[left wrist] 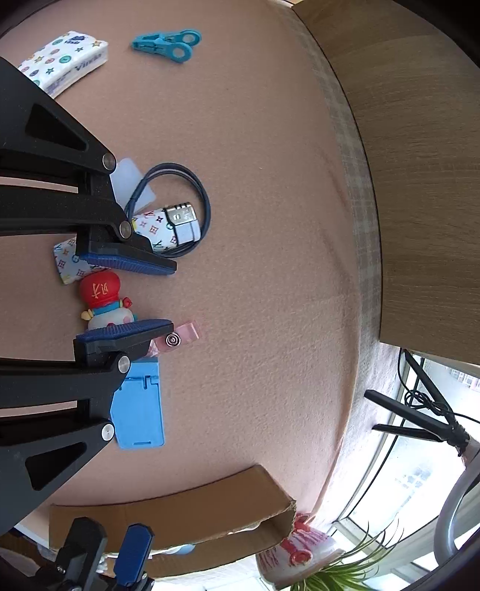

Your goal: Organize objects

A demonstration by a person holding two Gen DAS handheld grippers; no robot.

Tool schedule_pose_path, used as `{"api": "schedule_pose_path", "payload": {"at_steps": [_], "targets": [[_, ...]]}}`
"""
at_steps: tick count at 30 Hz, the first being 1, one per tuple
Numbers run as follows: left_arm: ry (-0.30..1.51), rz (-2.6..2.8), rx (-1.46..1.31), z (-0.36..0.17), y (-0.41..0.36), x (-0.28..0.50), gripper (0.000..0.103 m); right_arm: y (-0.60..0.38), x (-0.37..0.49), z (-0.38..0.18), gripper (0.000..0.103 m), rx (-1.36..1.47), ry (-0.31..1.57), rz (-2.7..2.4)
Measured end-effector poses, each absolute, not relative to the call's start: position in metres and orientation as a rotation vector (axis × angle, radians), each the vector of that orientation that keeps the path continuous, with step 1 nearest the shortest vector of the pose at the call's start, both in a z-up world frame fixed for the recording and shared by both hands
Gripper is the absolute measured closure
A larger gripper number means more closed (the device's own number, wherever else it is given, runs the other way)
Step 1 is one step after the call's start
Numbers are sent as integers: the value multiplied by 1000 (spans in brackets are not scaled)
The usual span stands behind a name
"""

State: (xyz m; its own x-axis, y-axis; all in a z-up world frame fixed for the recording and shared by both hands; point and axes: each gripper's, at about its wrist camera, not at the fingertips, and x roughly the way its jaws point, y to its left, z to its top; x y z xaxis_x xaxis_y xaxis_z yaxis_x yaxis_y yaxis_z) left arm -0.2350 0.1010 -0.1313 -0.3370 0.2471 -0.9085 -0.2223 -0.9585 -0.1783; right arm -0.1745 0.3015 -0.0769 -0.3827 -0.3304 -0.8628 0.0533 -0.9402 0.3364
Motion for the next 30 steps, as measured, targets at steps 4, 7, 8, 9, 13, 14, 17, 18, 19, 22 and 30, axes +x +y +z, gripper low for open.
{"api": "schedule_pose_path", "payload": {"at_steps": [4,7,8,9,13,14,17,18,19,22,30], "targets": [[-105,2343,-1595,-131,98,-204,76,298,-169,-78,55,1587,-376,-2390],[-136,2343,-1568,-131,94,-178,77,296,-163,-80,55,1586,-390,-2373],[-147,2340,-1563,-130,93,-170,77,296,-161,-80,55,1584,-392,-2370],[-156,2336,-1557,-130,90,-159,77,296,-159,-81,55,1583,-395,-2366],[-158,2301,-1536,-130,90,-124,71,294,-148,-85,55,1587,-417,-2343],[-163,2298,-1534,-128,88,-117,67,294,-145,-86,55,1588,-414,-2335],[-165,2353,-1517,-119,76,-99,47,290,-136,-90,55,1598,-392,-2322],[-173,2367,-1509,-116,71,-95,47,289,-133,-91,55,1599,-385,-2320],[-182,2380,-1507,-113,65,-91,47,288,-131,-92,55,1598,-381,-2316],[-209,2408,-1518,-110,50,-87,47,281,-125,-97,55,1598,-371,-2295],[-273,2476,-1517,-103,18,-91,47,235,-113,-113,55,1607,-189,-2229]]}}
